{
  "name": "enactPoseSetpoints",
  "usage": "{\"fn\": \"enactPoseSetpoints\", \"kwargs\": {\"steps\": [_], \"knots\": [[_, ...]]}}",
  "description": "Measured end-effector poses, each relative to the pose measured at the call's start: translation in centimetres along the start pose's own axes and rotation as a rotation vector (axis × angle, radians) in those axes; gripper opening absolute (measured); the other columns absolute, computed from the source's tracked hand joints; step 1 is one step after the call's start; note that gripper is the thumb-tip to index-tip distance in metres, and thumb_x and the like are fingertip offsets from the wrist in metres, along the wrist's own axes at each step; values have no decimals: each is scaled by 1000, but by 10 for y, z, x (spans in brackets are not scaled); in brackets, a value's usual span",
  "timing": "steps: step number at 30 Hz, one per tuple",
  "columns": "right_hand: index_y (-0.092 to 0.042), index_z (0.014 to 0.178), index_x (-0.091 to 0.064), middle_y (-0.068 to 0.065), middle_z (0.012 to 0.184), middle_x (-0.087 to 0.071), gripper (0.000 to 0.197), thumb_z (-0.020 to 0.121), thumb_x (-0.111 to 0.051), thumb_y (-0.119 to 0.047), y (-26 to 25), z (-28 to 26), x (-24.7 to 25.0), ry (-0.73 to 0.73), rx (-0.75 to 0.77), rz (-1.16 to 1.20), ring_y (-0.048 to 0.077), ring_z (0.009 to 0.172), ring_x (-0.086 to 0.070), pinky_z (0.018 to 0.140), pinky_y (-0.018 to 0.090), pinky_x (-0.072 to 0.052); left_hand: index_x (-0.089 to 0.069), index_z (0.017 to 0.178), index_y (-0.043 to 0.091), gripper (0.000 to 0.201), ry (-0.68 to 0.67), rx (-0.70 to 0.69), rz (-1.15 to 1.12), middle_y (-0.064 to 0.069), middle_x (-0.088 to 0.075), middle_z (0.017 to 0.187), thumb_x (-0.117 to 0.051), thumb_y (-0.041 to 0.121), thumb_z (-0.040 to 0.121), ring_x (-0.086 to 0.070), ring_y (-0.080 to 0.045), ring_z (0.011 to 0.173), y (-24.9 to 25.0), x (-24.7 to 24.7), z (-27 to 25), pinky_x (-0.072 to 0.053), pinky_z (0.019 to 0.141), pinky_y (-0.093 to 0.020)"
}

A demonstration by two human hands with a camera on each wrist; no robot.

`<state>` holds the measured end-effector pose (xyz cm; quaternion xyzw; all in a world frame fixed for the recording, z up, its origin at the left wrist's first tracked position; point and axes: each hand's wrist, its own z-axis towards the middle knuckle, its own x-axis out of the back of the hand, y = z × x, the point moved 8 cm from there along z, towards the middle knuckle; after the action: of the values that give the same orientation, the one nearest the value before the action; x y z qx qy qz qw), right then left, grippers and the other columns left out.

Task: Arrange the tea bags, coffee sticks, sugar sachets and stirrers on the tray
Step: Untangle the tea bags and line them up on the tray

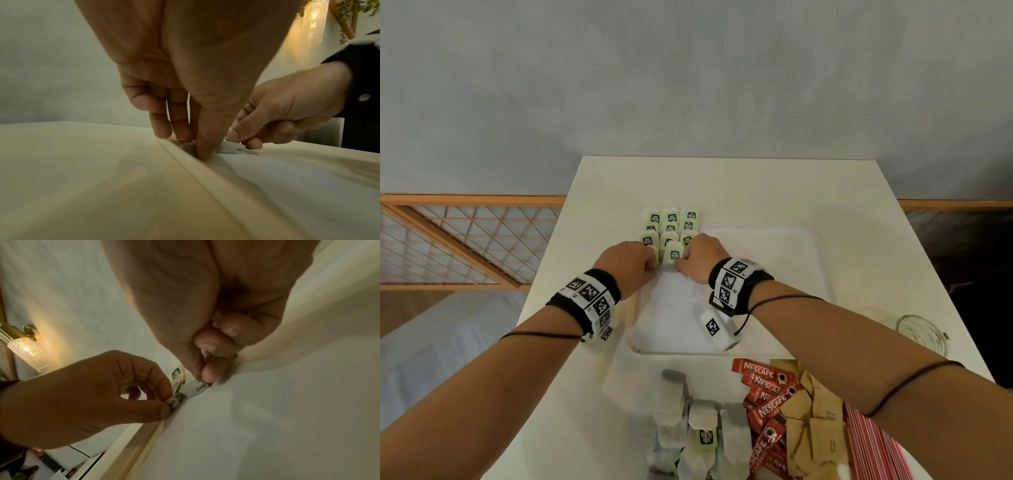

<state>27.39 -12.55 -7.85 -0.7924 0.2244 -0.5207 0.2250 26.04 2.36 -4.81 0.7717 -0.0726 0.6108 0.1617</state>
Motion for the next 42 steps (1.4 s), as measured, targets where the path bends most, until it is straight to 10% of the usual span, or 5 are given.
{"fn": "enactPoseSetpoints", "kwargs": {"steps": [15, 26, 35, 42], "knots": [[-19, 66, -52, 0, 69, -57, 32, 85, -73, -32, -14, 1, 4, 34, 16, -90, 26, 71, -61, 55, 25, -39, -73, 98, 21, 12, 8, 53, -66, -1, -59, 94, -65, 21, 89, -61, -28, 92, -7, 0, 3, -44, 75, -29], [-8, 85, -76, 7, 75, -74, 39, 93, -61, -44, -23, -53, 33, 13, 112, -38, 24, 76, -71, 77, 38, -59, -68, 104, 21, 22, 54, -32, -243, 7, -62, 93, -76, 27, 84, -59, -16, 82, 10, 19, -44, -52, 79, -35], [-25, 111, -72, -9, 85, -73, 27, 96, -63, -45, 26, -166, 24, -154, 201, 25, -2, 68, -63, 66, 16, -45, -65, 115, 34, 35, -155, -308, -359, 19, -61, 104, -75, 41, 83, -57, -1, 95, 67, 0, -135, -41, 76, -7], [-25, 118, -73, -10, 109, -72, 28, 95, -66, -39, 68, -216, -6, -220, 196, 58, -12, 88, -61, 80, 5, -43, -53, 129, 40, 61, -346, -333, -313, 26, -42, 134, -72, 57, 74, -50, 5, 118, 74, -53, -175, -41, 103, -17]]}}
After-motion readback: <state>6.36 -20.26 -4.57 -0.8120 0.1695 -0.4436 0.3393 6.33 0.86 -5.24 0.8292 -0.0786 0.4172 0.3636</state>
